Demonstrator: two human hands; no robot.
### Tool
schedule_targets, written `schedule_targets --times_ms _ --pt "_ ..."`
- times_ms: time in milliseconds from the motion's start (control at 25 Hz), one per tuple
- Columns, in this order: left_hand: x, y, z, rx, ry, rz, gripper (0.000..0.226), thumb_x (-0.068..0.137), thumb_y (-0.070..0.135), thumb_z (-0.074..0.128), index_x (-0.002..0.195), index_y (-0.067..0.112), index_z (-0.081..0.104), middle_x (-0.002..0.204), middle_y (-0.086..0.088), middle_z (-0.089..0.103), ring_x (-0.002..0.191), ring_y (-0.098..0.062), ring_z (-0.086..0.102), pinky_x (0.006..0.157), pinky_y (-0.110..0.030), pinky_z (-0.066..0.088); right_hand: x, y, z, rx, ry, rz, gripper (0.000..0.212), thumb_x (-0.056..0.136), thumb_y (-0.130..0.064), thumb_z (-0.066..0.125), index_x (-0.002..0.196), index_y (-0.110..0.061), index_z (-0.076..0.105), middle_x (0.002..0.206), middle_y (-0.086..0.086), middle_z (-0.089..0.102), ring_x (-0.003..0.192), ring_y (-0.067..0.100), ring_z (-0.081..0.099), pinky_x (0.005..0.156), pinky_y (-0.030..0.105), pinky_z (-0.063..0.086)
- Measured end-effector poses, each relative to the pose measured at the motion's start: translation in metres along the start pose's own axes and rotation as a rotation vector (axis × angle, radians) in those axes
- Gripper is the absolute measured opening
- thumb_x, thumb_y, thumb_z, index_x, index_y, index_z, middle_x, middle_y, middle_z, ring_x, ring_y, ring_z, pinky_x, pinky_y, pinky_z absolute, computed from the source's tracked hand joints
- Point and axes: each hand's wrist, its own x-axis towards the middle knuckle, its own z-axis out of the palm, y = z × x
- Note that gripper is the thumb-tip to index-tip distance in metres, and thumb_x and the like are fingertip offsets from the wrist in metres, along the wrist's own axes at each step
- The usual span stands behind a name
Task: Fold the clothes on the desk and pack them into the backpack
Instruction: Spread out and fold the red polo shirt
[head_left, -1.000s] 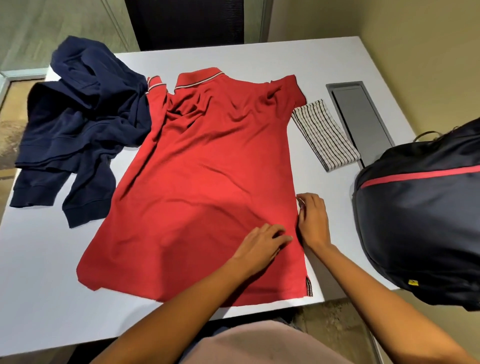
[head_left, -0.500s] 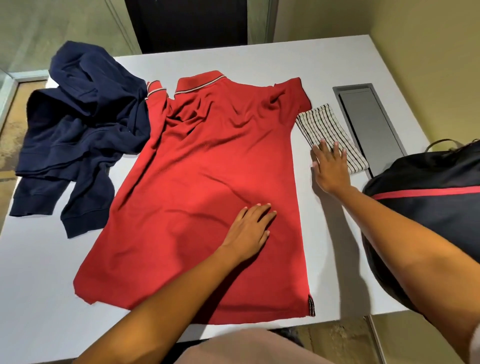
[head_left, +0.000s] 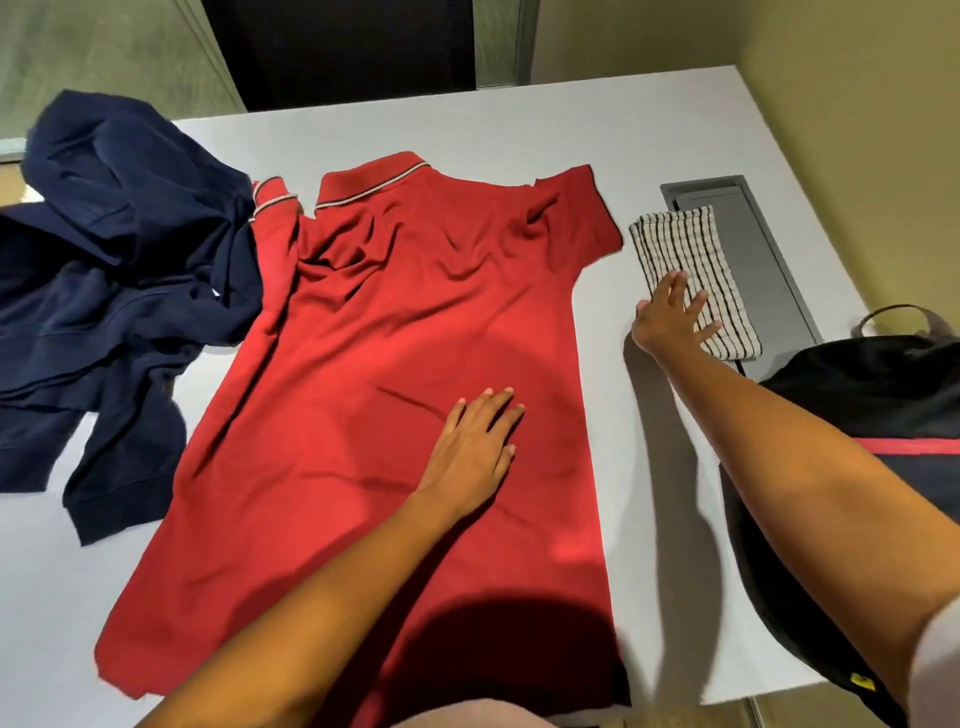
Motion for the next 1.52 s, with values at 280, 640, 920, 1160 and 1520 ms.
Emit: schedule_targets --times_ms 280,640,920,1160,1520 --pt "0.069 -0.043 -0.024 -0.032 0.117 -0.105 0.051 0.091 0.018 0.057 0.14 0.013 0.047 0.15 -0.007 0.041 0.143 -0.028 0.03 0.117 -0.043 0.015 0.038 -0.057 -0.002 0.309 0.486 -0.219 0.028 0.093 0.006 0.044 0.118 0.011 0.054 0.118 0.026 0.058 0.11 0.036 0.056 0.088 0.035 0.044" --pt "0.132 -0.09 -0.036 -0.049 0.091 -0.196 0.055 0.097 0.026 0.051 0.148 0.014 0.035 0.159 -0.007 0.022 0.147 -0.027 0.019 0.119 -0.042 0.012 0.08 -0.117 -0.023 0.417 0.247 0.061 0.036 0.087 -0.012 0.062 0.119 0.005 0.056 0.124 0.022 0.058 0.112 0.035 0.058 0.08 0.03 0.045" --pt "0.107 -0.088 -0.045 -0.332 0.221 -0.332 0.048 0.094 0.012 0.053 0.14 0.007 0.045 0.156 -0.009 0.03 0.146 -0.027 0.022 0.118 -0.039 0.012 -0.018 -0.206 0.0 0.638 0.527 -0.734 0.044 0.07 0.005 0.061 0.113 0.004 0.061 0.107 0.022 0.057 0.101 0.035 0.057 0.092 0.04 0.042" --pt "0.054 -0.1 -0.054 -0.212 0.183 -0.373 0.051 0.09 0.007 0.058 0.139 0.006 0.047 0.151 -0.011 0.037 0.144 -0.029 0.026 0.118 -0.043 0.018 -0.078 -0.188 0.055 0.481 0.194 -0.912 0.053 0.082 0.005 0.063 0.133 0.008 0.05 0.113 0.022 0.053 0.105 0.035 0.055 0.098 0.029 0.036" --pt "-0.04 -0.061 -0.022 -0.097 0.104 -0.328 0.055 0.087 0.033 0.039 0.138 0.015 0.05 0.15 -0.007 0.041 0.14 -0.027 0.035 0.115 -0.044 0.021 -0.172 -0.019 0.084 0.202 0.213 -0.48 0.052 0.082 -0.003 0.065 0.132 -0.007 0.052 0.118 0.014 0.053 0.106 0.032 0.05 0.092 0.04 0.046"
